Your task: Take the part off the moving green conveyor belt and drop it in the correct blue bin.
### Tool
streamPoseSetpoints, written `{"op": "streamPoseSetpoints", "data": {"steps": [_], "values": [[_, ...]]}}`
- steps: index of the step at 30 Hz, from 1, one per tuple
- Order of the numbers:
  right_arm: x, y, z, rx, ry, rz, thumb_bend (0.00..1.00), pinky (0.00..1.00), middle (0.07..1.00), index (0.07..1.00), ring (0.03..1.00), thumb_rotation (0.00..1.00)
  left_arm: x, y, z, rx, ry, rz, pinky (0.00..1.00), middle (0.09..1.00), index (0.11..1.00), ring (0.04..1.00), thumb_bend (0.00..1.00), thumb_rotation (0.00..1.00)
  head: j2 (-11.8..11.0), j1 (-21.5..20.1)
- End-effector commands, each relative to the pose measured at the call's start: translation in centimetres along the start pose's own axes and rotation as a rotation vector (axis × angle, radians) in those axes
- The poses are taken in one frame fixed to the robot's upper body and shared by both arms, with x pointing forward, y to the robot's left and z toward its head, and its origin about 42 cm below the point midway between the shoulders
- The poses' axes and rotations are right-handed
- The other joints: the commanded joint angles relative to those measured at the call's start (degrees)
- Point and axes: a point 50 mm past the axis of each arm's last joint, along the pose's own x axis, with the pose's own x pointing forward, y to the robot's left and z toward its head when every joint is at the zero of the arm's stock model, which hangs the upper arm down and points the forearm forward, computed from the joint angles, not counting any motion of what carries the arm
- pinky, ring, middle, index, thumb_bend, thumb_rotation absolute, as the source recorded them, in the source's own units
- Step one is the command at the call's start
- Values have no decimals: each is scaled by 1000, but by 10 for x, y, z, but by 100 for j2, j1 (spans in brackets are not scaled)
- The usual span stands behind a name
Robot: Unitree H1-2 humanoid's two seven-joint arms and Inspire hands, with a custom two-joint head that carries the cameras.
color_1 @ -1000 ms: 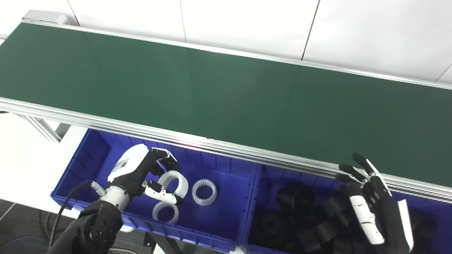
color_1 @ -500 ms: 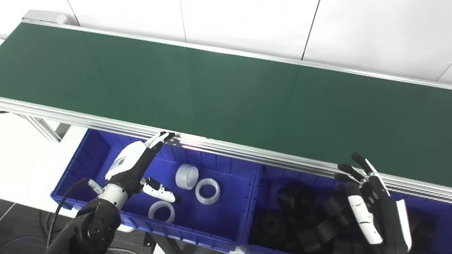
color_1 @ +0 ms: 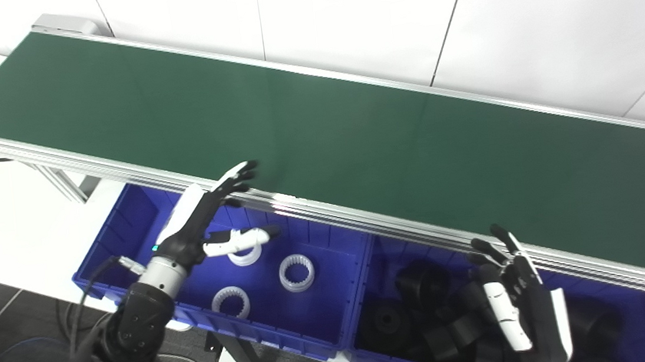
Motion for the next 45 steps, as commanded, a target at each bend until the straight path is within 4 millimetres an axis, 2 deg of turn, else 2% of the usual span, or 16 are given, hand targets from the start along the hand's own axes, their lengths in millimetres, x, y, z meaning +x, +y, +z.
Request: {"op": "streamPoseSetpoints", "data": {"steps": [1,4,5,6,7,10,14,19,22,29,35,38,43,45], "values": [[2,6,8,-17,-77,3,536,651,782,893,729,721,13,-9,32,-81,-147,-35,713,869,911,807,694,713,-75,-190],[1,12,5,-20,-73,10,521,651,782,891,732,711,19,-26,45,-168,-188,-98,729,879,923,830,731,713,-229,-534],[1,14,5,-19,-74,12,513,643,779,888,728,695,20,-31,49,-191,-191,-117,737,881,932,833,761,750,-229,-534],[0,17,3,-16,-75,13,511,641,778,887,726,689,23,-39,49,-246,-185,-139,739,882,935,834,771,763,-319,-737],[0,19,2,-14,-75,13,502,637,775,885,723,677,25,-48,47,-308,-180,-155,753,887,939,837,771,771,-333,-767],[0,27,0,-11,-74,11,506,641,775,879,725,674,27,-64,31,-428,-147,-153,771,884,944,834,739,778,-455,-1110],[0,39,-3,-24,-76,11,513,645,774,873,724,676,20,-74,-2,-481,-82,-148,779,890,938,840,705,766,-564,-1573],[5,54,-8,-16,-76,7,553,645,771,868,722,699,9,-66,-35,-457,-20,-145,778,875,919,837,725,728,-664,-1958],[8,60,-10,-8,-80,8,564,645,771,871,724,712,8,-59,-45,-448,-10,-140,794,873,900,841,704,660,-690,-2008],[13,66,-15,-15,-77,9,576,652,781,878,732,750,10,-55,-51,-420,-25,-135,740,835,867,802,696,593,-773,-2033],[15,70,-17,-16,-73,9,572,669,784,881,737,748,8,-50,-52,-428,-44,-114,720,815,840,780,700,543,-840,-2092],[16,72,-17,-11,-77,8,569,669,783,881,739,737,4,-47,-53,-430,-63,-103,712,805,832,768,672,509,-870,-2099],[17,75,-18,-13,-88,11,573,661,785,882,740,752,-3,-41,-58,-400,-78,-115,706,787,776,769,680,558,-904,-2086],[18,76,-19,-15,-90,11,567,665,785,882,741,750,-2,-40,-60,-382,-74,-122,727,794,768,794,737,579,-919,-2094]]}}
